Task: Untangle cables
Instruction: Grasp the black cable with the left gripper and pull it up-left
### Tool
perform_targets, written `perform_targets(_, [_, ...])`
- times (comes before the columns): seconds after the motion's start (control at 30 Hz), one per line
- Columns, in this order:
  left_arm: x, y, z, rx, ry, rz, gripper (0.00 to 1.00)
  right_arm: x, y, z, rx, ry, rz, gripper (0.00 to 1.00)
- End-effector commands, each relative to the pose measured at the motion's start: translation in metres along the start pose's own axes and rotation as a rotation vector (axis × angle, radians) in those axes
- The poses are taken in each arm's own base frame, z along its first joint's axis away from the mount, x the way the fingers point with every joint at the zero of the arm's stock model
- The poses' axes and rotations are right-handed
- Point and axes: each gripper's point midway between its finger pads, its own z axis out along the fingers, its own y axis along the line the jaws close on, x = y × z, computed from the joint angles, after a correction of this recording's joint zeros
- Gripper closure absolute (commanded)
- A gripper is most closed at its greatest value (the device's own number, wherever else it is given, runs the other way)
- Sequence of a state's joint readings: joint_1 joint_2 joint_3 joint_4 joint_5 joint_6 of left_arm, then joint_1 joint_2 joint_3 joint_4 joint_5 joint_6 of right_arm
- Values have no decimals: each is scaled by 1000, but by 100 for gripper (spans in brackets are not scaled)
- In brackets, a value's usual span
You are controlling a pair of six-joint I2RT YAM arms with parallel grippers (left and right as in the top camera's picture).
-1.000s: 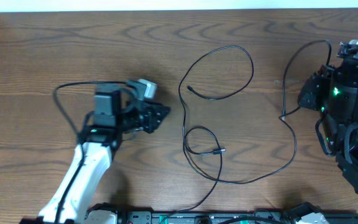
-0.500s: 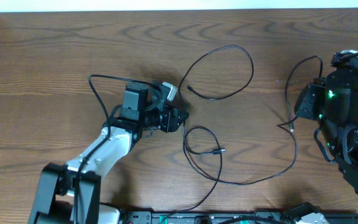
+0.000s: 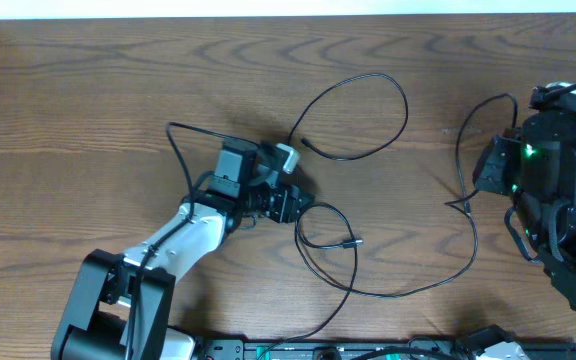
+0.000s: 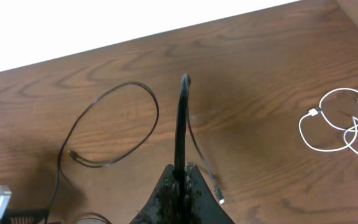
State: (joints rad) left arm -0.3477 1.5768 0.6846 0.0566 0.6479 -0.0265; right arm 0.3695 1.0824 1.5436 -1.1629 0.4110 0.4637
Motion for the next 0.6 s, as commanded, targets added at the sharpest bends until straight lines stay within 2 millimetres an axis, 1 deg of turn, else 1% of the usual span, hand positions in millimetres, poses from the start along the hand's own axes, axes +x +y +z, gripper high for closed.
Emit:
perform_targets(0.0, [1, -14, 7, 14, 18, 31, 39, -1, -1, -1, 5, 1, 11, 99])
perform_targets(0.03, [2, -13, 9, 2, 20, 37, 42, 0, -2, -1, 7, 5, 10, 99])
perform_targets(0.1, [2, -7, 10, -50, 18, 45, 61, 1, -3, -1, 11, 12, 6, 99])
perform_targets(0.2, [0, 3, 9, -108, 9, 49, 79, 6, -5, -1, 19, 29, -2, 99])
perform_targets(0.23, [-2, 5, 9, -117, 5, 65, 88, 7, -6, -1, 22, 34, -4, 99])
perform_targets(0.27, [-3, 6, 8, -127, -1, 74, 92, 8, -6, -1, 24, 37, -6, 99])
perform_targets(0.33, [-11, 8, 6, -136, -27, 88, 93, 9, -7, -2, 27, 43, -9, 99])
perform_targets(0.4, [-28, 11, -2, -145, -74, 90, 93, 10, -8, -2, 31, 45, -11, 99])
perform_targets(0.47, [-54, 12, -18, -158, -145, 85, 93, 11, -9, -2, 38, 50, -14, 99])
perform_targets(0.57, [-107, 11, -60, -187, -298, 92, 93, 13, -13, -2, 60, 53, -20, 99])
